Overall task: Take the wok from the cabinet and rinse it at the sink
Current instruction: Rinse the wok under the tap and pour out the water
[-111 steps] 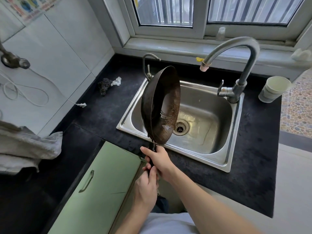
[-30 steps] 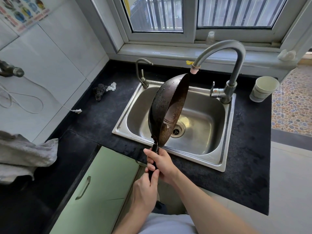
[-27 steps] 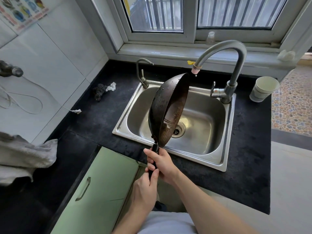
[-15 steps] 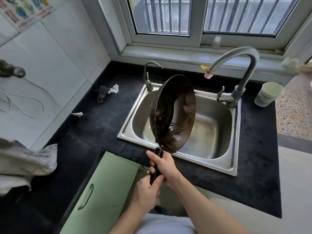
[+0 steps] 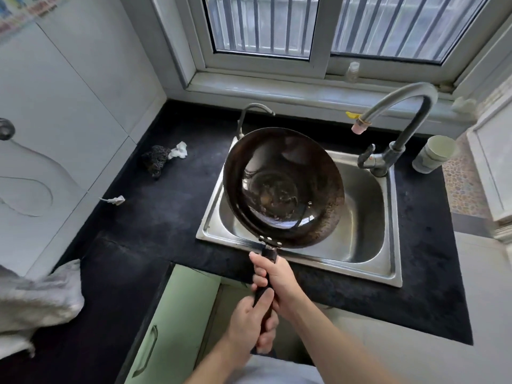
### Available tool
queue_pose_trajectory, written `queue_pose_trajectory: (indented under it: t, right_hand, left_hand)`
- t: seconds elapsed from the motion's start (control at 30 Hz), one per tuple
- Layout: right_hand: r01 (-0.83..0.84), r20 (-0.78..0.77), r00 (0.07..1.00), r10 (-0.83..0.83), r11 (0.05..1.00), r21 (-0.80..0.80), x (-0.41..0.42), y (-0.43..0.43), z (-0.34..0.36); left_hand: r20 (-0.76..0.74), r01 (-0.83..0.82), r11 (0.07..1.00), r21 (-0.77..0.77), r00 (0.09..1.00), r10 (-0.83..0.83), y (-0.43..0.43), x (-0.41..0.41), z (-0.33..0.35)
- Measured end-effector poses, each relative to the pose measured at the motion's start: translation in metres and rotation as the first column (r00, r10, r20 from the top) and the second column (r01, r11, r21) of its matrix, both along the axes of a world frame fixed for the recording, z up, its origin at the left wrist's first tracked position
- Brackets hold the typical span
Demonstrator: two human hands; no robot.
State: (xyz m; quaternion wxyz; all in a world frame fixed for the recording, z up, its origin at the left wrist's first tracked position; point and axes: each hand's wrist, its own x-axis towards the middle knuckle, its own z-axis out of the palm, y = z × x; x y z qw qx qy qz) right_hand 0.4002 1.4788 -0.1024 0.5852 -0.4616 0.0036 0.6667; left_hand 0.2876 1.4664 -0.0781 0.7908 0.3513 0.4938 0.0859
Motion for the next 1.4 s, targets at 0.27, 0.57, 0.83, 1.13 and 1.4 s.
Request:
queue_pose_trajectory:
  t: [0.27,0.57,0.83,1.13,1.4]
  right_hand:
    - [0.037,0.183,0.983,-0.021,0.996,-0.083,0.003,-0.006,-0.004]
    - [0.003,0.207,0.978,0.013,0.997,-0.080,0.020,-0.025,0.006]
    - [-0.249,0.203,0.947,0.250,0.968,-0.032,0.051,-0.054,0.023]
    - [-0.563,0.274,0.783,0.558,0.824,-0.068,0.044,-0.105,0.027]
    - [-0.796,0.317,0.560,0.766,0.604,-0.052,-0.015,-0.151,0.030]
  left_hand:
    - [0.098,0.056,0.982,-0.182,0.994,-0.039,0.006,-0.001,-0.004]
    - [-0.082,-0.019,0.999,0.027,0.996,0.021,-0.023,0.029,-0.002]
    - [-0.092,-0.270,0.953,0.135,0.955,0.283,-0.082,0.067,-0.001]
    - [-0.059,-0.599,0.772,0.212,0.781,0.622,-0.169,0.086,0.013]
    - [-0.065,-0.785,0.555,0.275,0.561,0.825,-0.234,0.053,0.023]
